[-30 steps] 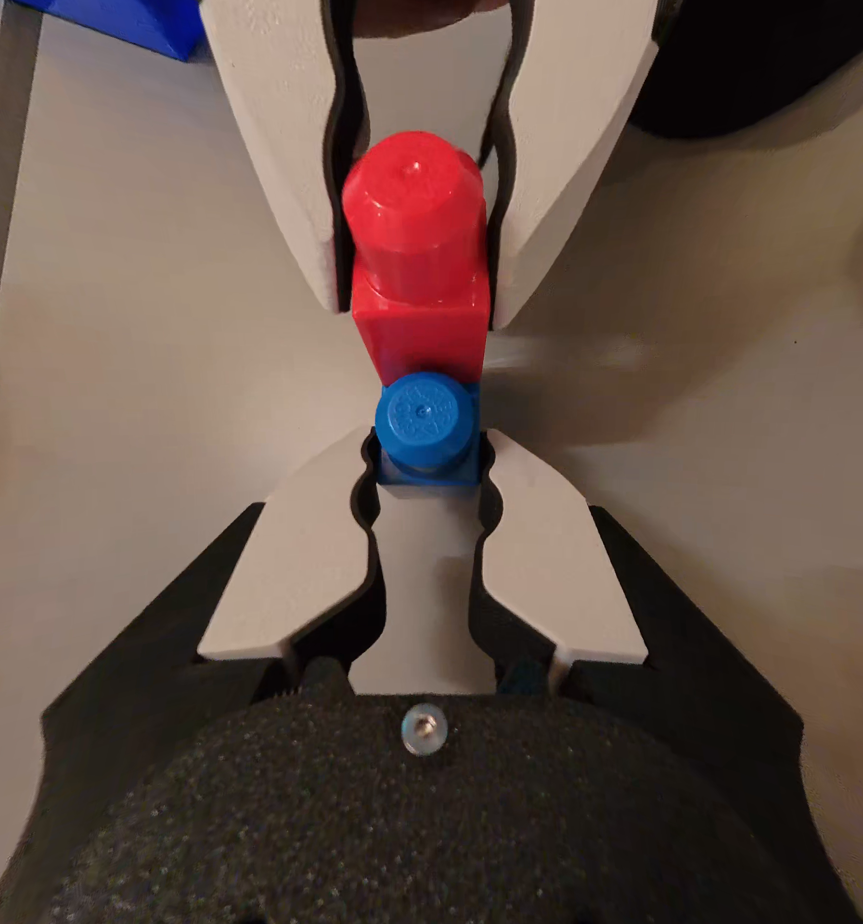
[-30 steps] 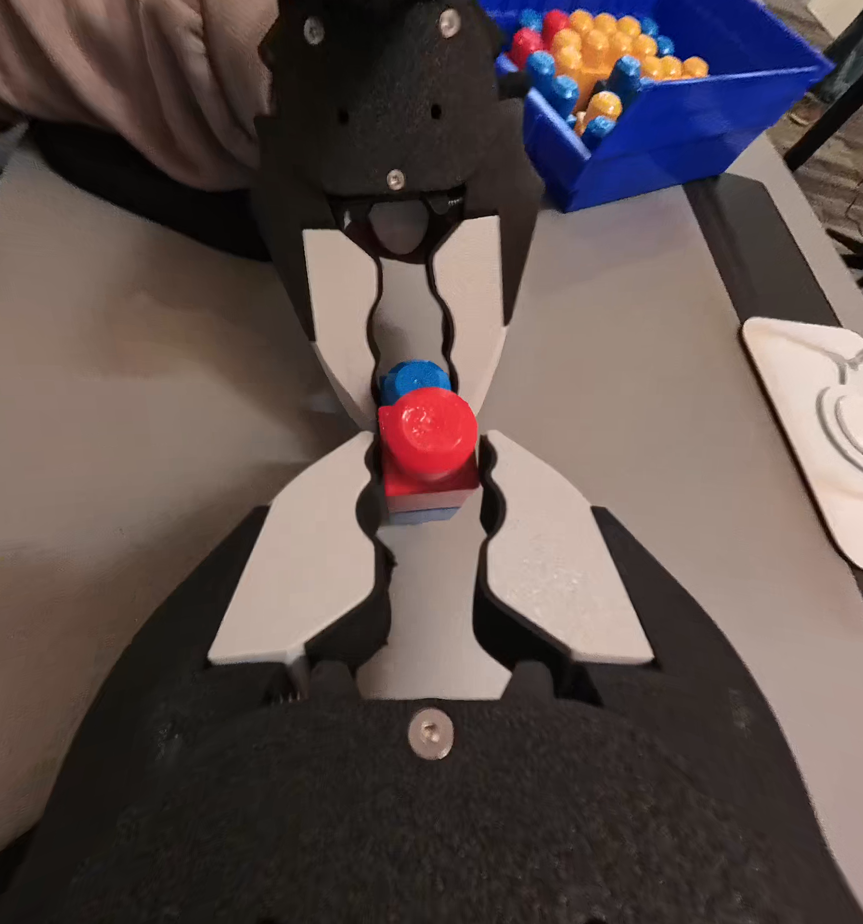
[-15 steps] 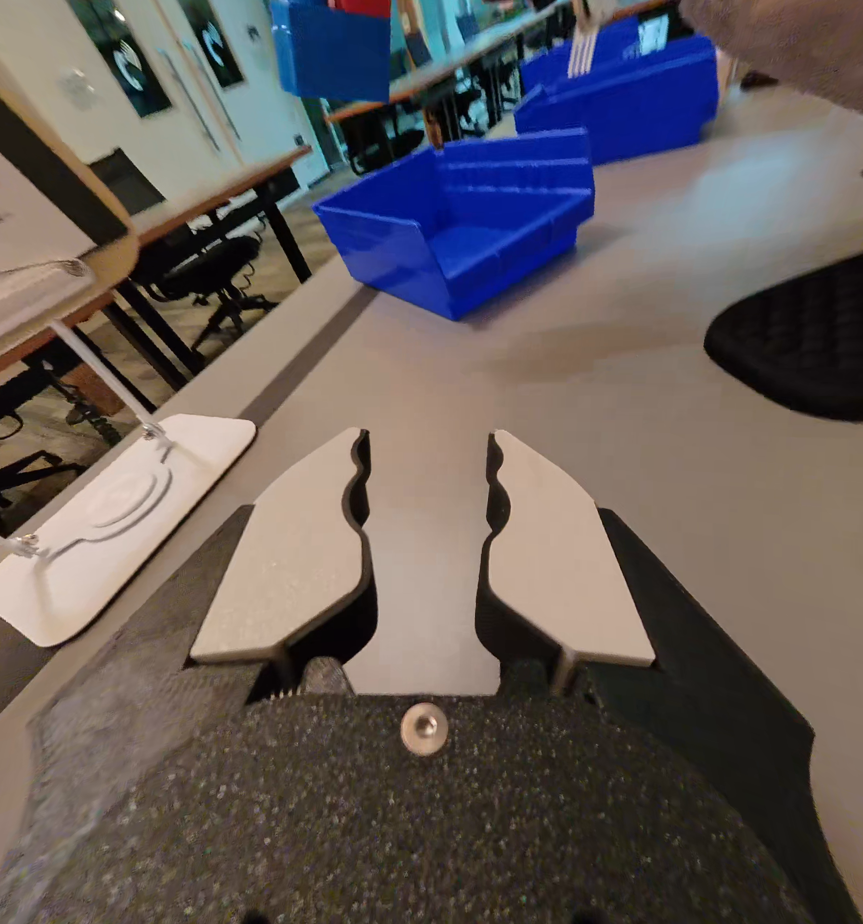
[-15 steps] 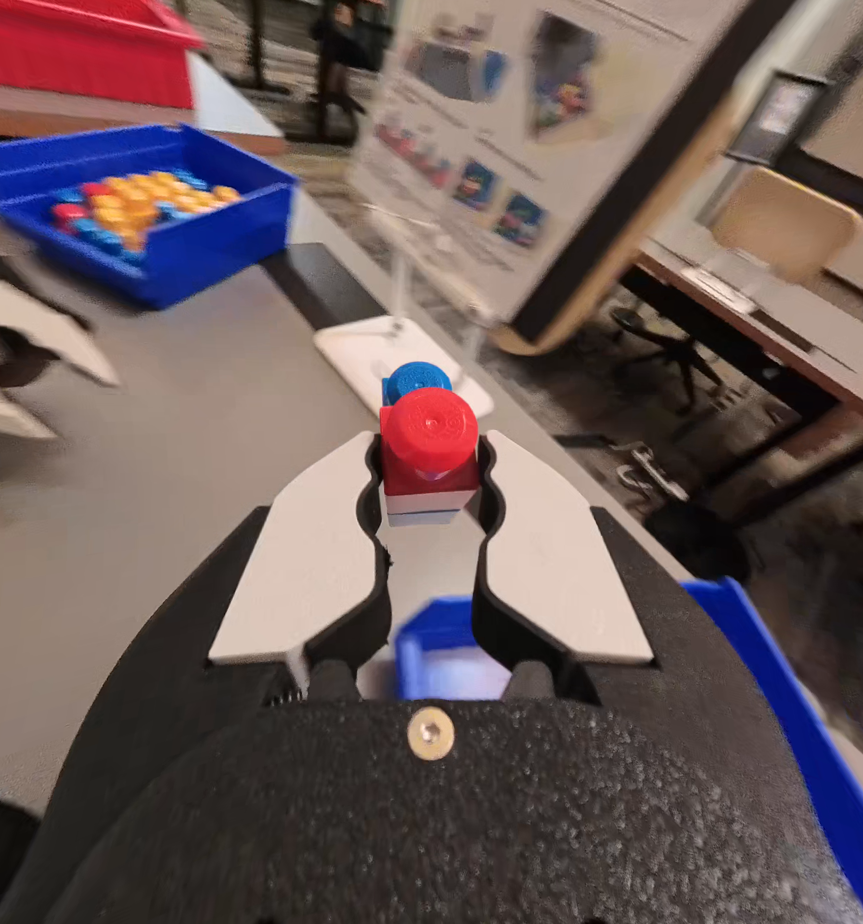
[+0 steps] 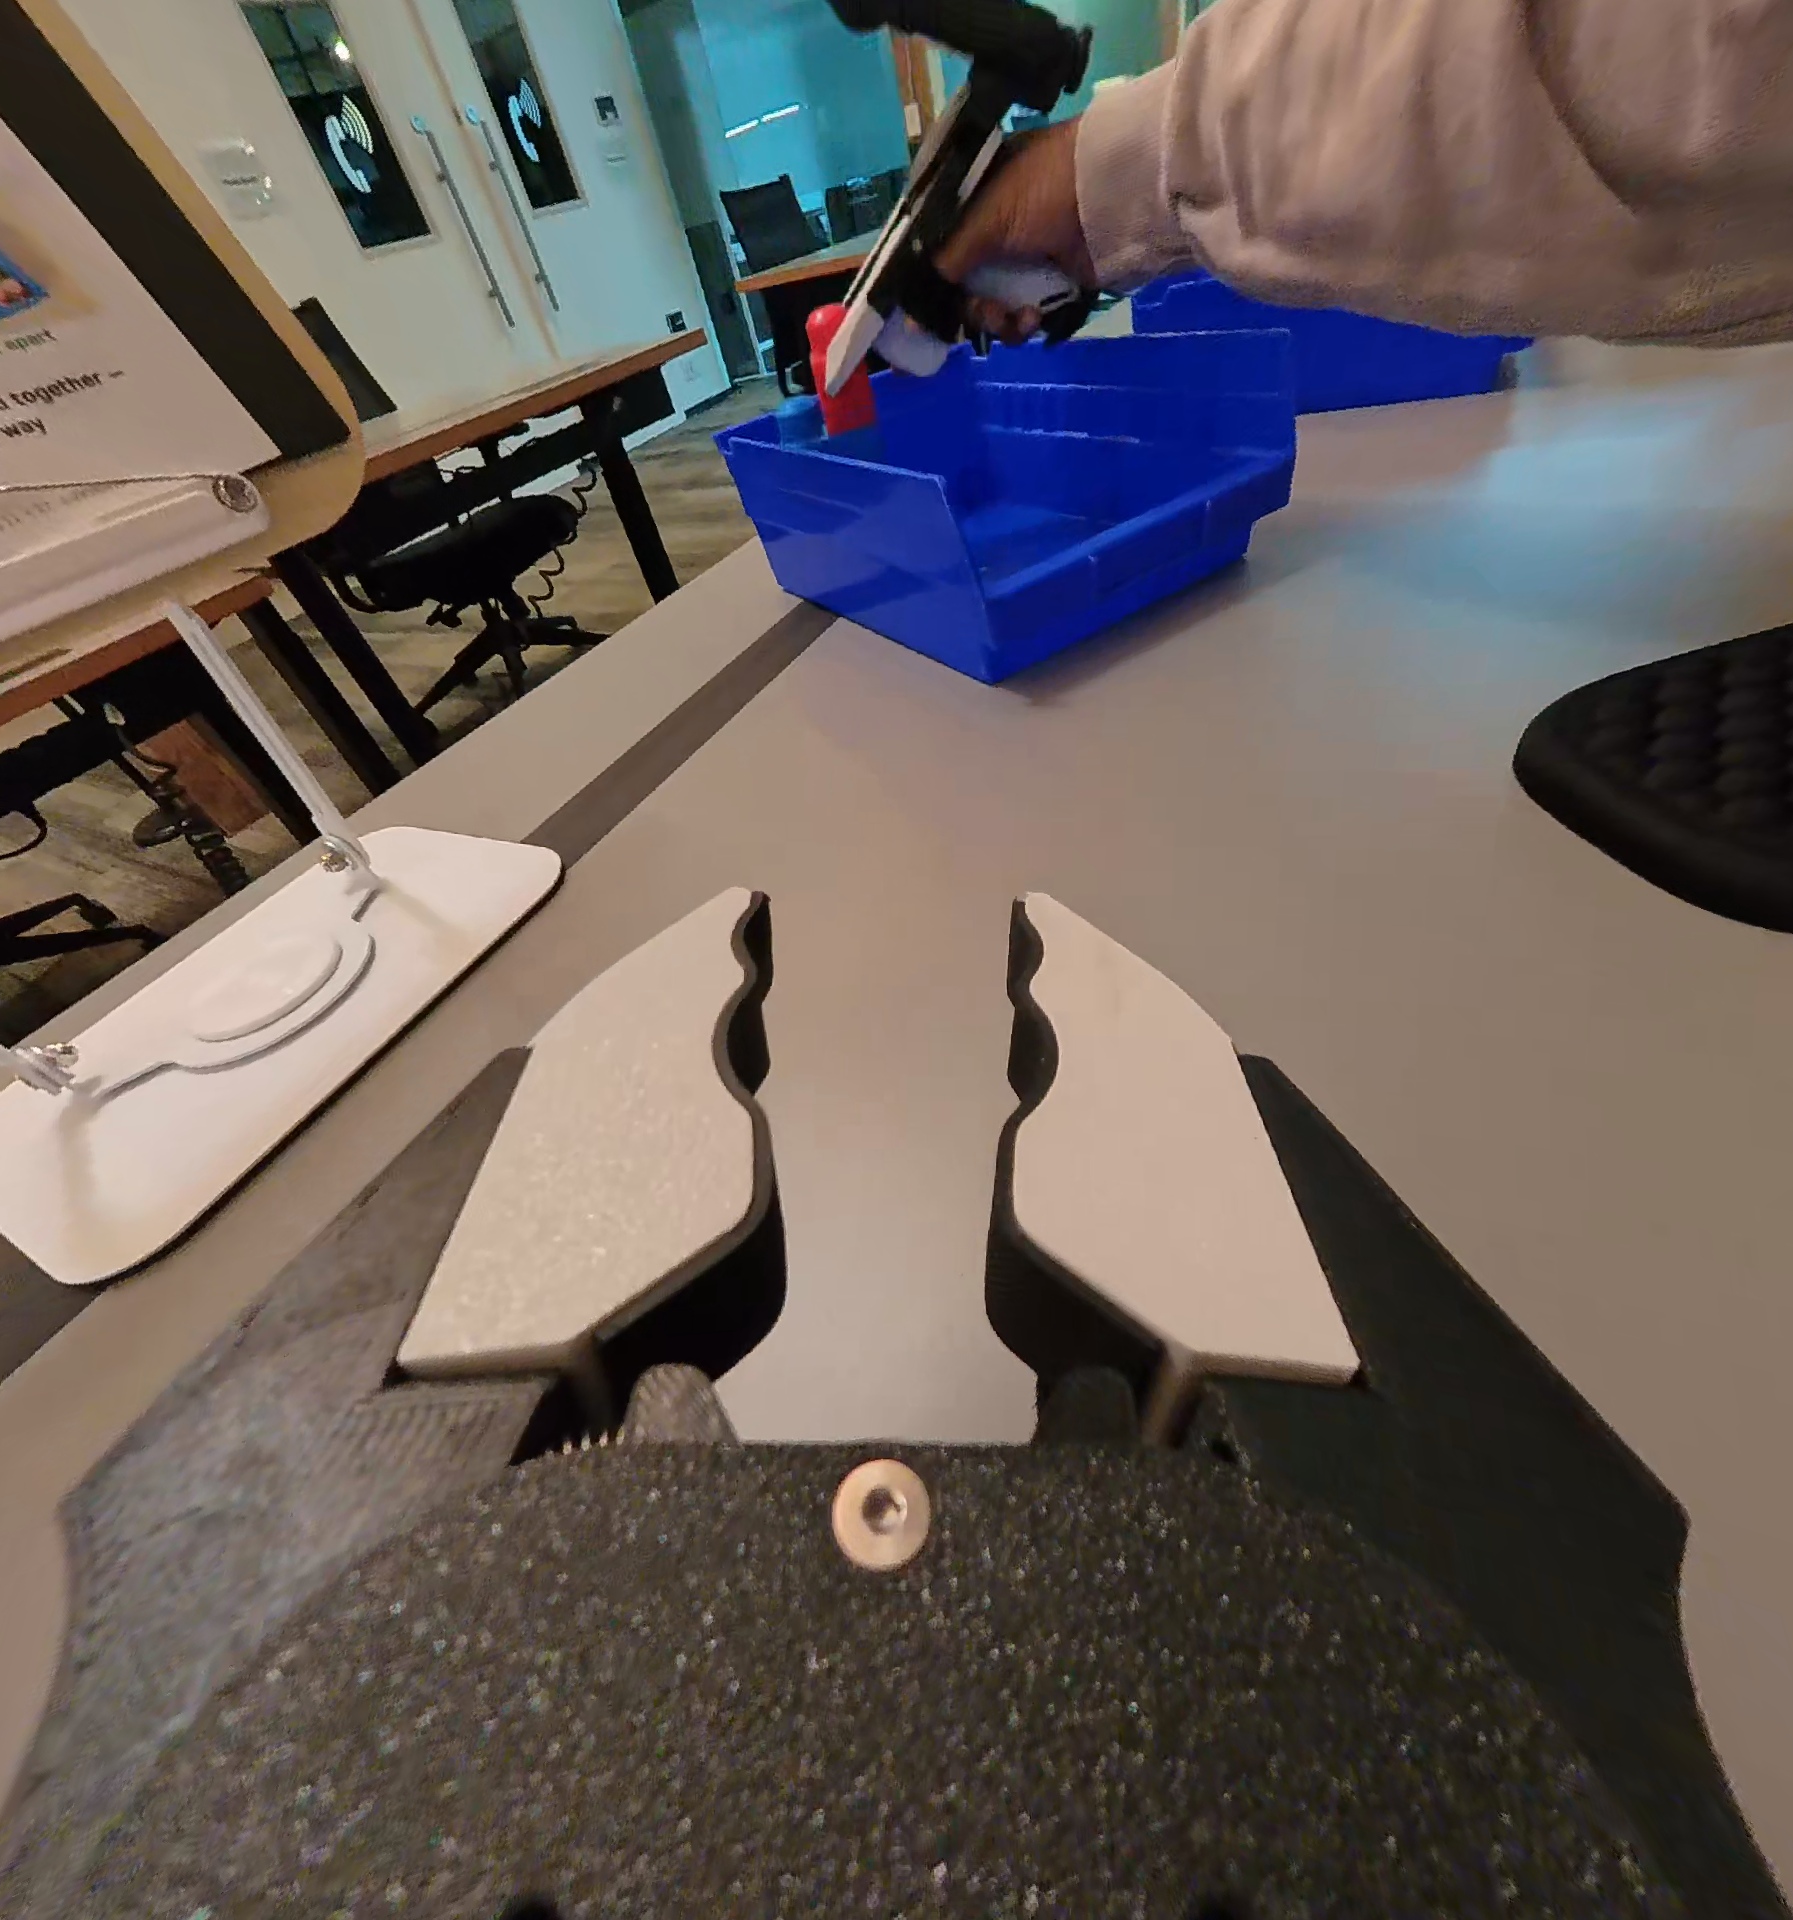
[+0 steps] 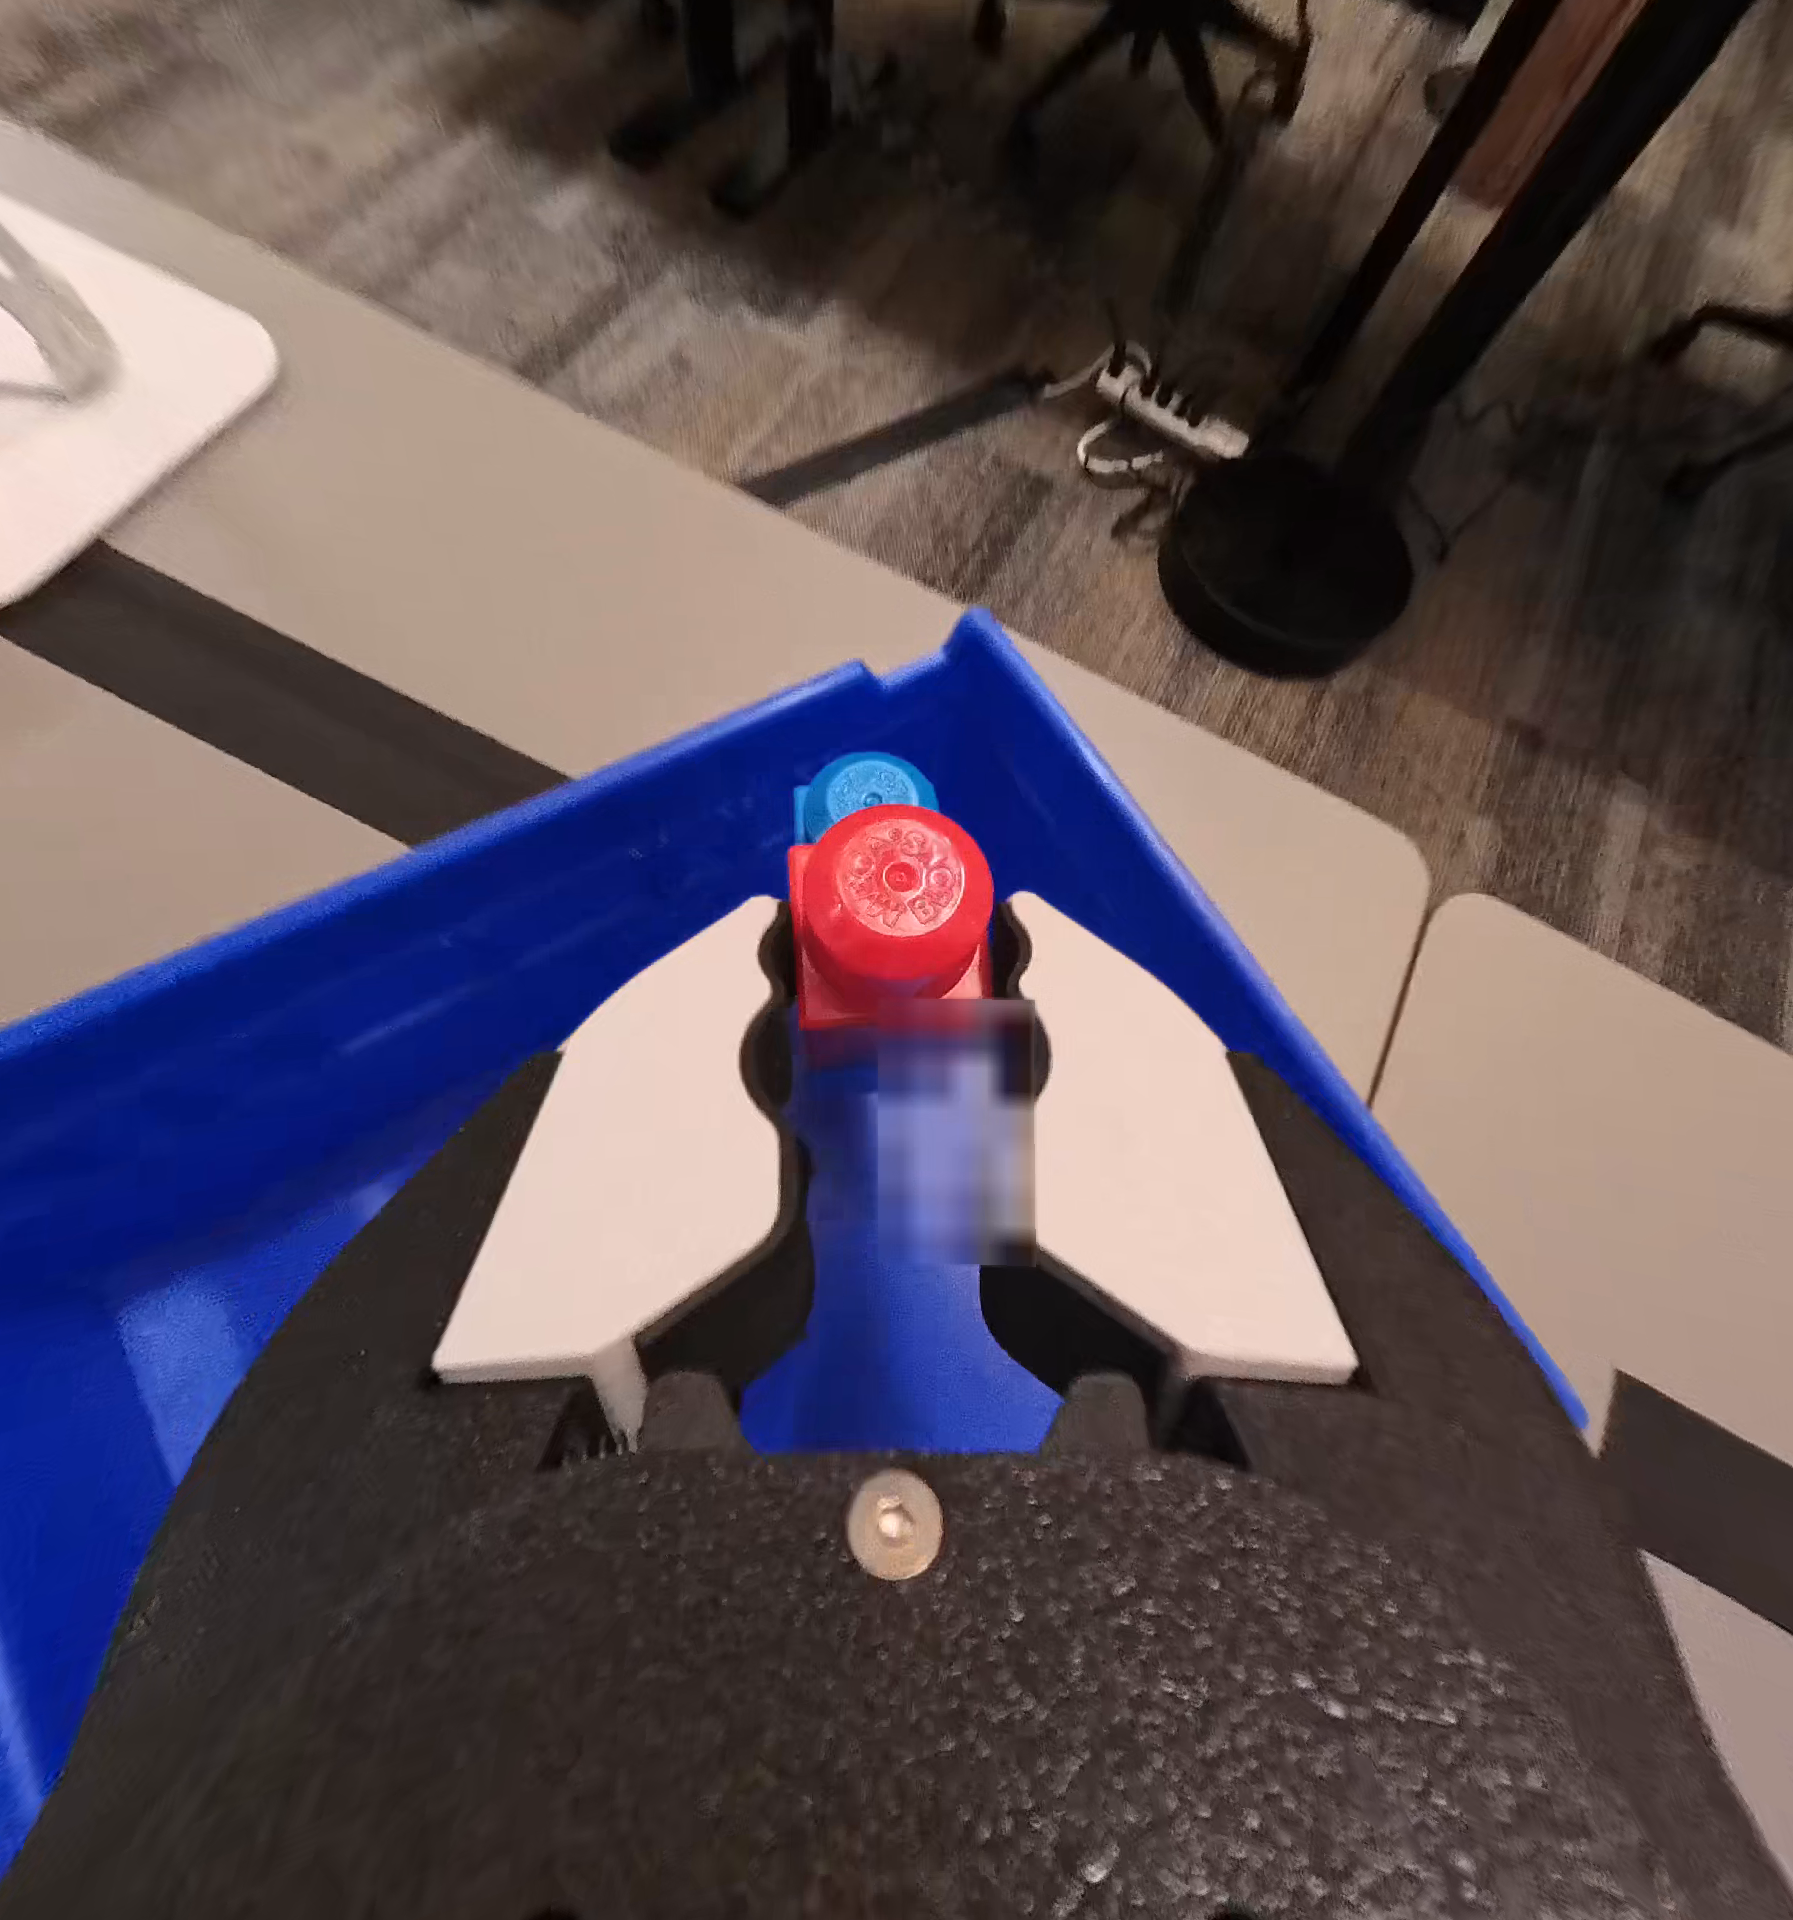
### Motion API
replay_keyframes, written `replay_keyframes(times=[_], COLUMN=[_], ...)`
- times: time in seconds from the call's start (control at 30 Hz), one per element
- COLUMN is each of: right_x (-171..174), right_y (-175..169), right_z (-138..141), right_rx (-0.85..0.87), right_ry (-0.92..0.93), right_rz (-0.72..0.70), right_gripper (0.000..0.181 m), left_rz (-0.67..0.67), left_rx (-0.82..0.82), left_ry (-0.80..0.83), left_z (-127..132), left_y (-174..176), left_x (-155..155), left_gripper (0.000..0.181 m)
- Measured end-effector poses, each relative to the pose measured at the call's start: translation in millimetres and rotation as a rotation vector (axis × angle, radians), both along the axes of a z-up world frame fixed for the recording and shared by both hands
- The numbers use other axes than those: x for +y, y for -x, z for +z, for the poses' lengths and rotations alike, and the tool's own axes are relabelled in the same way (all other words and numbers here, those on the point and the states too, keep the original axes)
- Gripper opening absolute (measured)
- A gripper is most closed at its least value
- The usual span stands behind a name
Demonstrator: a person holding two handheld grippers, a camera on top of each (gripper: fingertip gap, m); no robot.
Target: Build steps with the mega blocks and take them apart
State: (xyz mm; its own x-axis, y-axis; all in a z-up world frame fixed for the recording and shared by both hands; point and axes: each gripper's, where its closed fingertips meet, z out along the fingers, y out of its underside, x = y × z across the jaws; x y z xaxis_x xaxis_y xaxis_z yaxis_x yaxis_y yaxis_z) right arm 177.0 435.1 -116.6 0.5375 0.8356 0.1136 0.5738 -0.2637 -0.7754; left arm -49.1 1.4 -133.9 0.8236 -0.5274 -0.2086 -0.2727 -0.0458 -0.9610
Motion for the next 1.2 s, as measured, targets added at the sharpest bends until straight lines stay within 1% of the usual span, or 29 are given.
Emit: replay_keyframes(times=[0.1,0.2,0.3,0.37,0.47,0.53,0.57,0.63,0.73,0.8,0.87,0.93,1.0,1.07,1.1,1.2], right_x=[6.3,9.2,11.7,13.7,18.6,20.0,18.9,16.0,3.4,-16.0,-46.7,-84.9,-132.1,-176.5,-196.0,-249.1], right_y=[7.2,13.5,14.0,14.4,11.4,8.1,8.9,12.1,20.1,33.2,48.9,63.3,78.4,89.2,93.5,105.2], right_z=[-27.8,-43.7,-53.6,-55.1,-57.7,-62.7,-61.6,-50.8,-20.0,13.1,48.0,78.6,100.7,109.9,108.9,92.0], right_rx=[-0.064,-0.1,-0.131,-0.125,-0.119,-0.134,-0.124,-0.094,-0.055,0.032,0.136,0.254,0.395,0.506,0.537,0.587], right_ry=[0.022,0.056,0.074,0.073,0.076,0.077,0.079,0.064,0.01,-0.056,-0.133,-0.191,-0.2,-0.189,-0.176,-0.138], right_rz=[0.039,0.089,0.14,0.156,0.129,0.105,0.1,0.095,0.104,0.123,0.149,0.164,0.211,0.236,0.235,0.226], right_gripper=[0.036,0.036,0.036,0.036,0.037,0.046,0.049,0.054,0.062,0.063,0.062,0.056,0.051,0.044,0.042,0.038], left_rz=[-0.01,-0.021,-0.024,-0.019,-0.007,0.005,0.014,0.034,0.063,0.087,0.116,0.15,0.18,0.216,0.234,0.3], left_rx=[-0.015,-0.028,-0.045,-0.066,-0.1,-0.116,-0.126,-0.145,-0.174,-0.195,-0.207,-0.207,-0.207,-0.208,-0.211,-0.23], left_ry=[0.013,0.006,0.001,0.0,0.006,0.008,0.005,-0.004,0.004,-0.001,-0.008,-0.015,-0.018,-0.028,-0.035,-0.056], left_z=[-1.6,1.7,3.3,4.6,5.6,6.7,8.0,11.0,12.3,15.1,17.8,19.0,19.8,22.9,25.3,33.5], left_y=[-1.3,-4.5,-4.6,-2.6,2.1,5.7,7.7,12.6,20.5,26.2,32.1,38.2,44.0,51.5,55.8,72.5], left_x=[-0.1,-2.0,-2.1,-1.3,0.5,0.9,1.0,1.3,2.4,3.3,4.4,5.2,5.8,6.2,6.0,5.5], left_gripper=[0.043,0.043,0.042,0.041,0.038,0.033,0.03,0.027,0.024,0.022,0.02,0.015,0.012,0.009,0.007,0.004])
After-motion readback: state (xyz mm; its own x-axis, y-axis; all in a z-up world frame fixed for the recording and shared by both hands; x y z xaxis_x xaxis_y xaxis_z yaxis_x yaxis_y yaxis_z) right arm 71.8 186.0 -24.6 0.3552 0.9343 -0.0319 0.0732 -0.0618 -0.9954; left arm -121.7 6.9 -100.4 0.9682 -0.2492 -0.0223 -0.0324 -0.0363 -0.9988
